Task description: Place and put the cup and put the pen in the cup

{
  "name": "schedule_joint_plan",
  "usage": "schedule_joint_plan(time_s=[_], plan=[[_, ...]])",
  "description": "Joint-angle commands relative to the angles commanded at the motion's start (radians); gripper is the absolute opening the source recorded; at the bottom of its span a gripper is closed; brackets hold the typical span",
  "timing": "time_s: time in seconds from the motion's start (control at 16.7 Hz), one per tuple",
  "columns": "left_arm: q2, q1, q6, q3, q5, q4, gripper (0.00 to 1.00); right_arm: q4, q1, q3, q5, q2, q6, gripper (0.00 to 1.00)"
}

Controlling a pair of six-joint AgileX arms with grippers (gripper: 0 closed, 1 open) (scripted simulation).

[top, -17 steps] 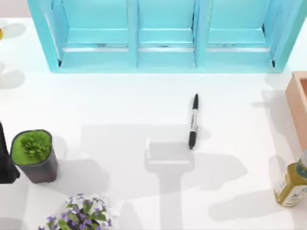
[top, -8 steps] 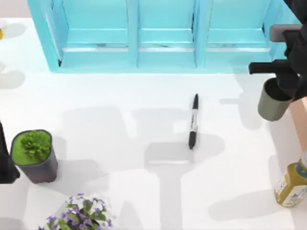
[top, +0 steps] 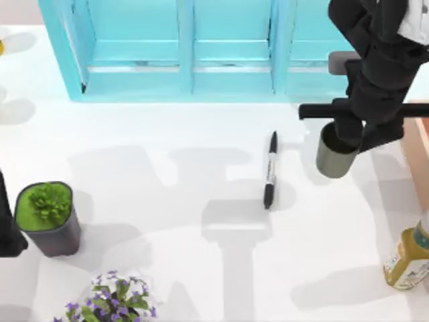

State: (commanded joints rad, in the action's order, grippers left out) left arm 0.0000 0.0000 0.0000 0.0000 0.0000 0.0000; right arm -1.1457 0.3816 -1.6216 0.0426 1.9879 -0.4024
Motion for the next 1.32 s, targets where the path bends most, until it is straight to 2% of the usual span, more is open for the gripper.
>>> schedule_joint_plan(time_s=[0.42, 0.66, 1.32], plan=[[0.000, 0.000, 0.000, 0.000, 0.000, 0.000, 1.00, 0.149, 0.014, 0.099, 0.005, 0.049, -0.012, 0.00], [0.000, 0.000, 0.000, 0.000, 0.000, 0.000, 1.00, 0.159, 0.016, 0.107, 0.005, 0.053, -0.012, 0.00], [0.000, 0.000, 0.000, 0.000, 0.000, 0.000, 1.00, 0.159, 0.016, 0.107, 0.005, 0.053, -0.012, 0.83]])
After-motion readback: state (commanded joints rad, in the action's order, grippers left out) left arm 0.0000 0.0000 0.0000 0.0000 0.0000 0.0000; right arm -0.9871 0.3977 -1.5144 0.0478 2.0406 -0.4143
